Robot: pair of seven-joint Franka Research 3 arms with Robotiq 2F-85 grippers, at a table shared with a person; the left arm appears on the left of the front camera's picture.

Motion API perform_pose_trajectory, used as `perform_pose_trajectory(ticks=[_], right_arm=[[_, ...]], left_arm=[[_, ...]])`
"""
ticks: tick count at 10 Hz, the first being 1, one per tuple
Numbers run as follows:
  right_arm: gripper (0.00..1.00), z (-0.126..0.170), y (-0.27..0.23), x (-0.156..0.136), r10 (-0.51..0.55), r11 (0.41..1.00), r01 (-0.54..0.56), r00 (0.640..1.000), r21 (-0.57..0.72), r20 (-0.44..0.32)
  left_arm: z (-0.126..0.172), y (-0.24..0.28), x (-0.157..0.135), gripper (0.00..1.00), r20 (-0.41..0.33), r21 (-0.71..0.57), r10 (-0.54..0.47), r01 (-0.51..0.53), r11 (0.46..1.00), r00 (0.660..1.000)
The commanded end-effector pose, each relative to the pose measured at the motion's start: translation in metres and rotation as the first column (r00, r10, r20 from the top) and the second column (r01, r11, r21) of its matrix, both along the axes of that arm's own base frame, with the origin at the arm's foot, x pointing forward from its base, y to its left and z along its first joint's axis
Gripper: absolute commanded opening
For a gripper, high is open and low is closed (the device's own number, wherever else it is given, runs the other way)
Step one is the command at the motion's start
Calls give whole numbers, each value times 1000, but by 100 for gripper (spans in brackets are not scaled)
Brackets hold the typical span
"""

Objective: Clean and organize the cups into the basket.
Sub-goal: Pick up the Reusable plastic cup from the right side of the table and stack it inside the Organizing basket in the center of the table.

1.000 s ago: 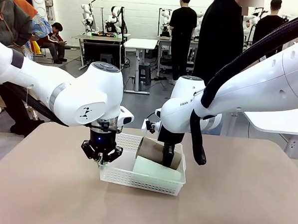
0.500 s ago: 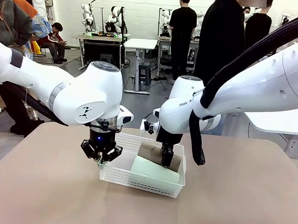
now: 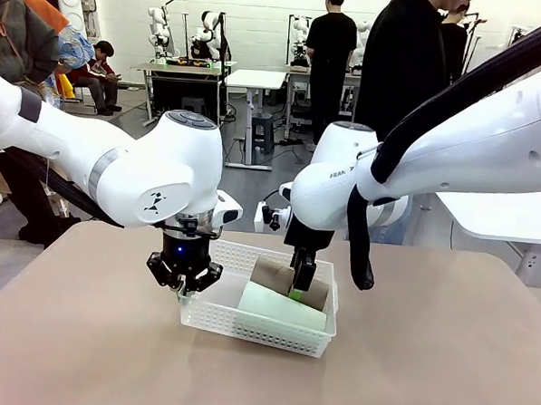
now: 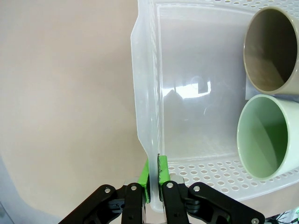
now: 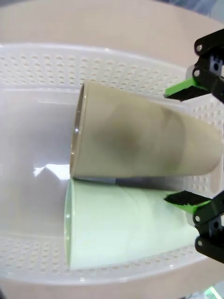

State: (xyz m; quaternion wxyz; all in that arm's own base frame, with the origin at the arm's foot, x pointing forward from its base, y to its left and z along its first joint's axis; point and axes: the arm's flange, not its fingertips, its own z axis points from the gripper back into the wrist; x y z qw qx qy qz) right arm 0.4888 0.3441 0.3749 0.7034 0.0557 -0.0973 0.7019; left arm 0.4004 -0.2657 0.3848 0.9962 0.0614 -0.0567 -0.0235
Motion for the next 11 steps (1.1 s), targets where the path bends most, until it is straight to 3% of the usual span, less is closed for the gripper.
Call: perform_pose_trajectory(ticks=[1,5,7,10,11], right_arm=[[100,34,-34,-27,17,997,-19,1000,70,23],[100,108,-122,-72,-7,973,-6,998,231,56],[100,119,-169,-89,-5,960,-17,997,278,76],[100,113,-233,-87,-40,940,21,998,340,49],[100,128,-206,-88,-45,954,24,997,299,65]], left_arm=[[2,3,1,0,13,4,-4,4,1000,1000],[2,3,1,0,13,4,-4,4,1000,1000],[2,3,1,0,13,4,-4,4,1000,1000],[2,3,1,0,13,4,-4,4,1000,1000],[2,3,1,0,13,4,-4,4,1000,1000]])
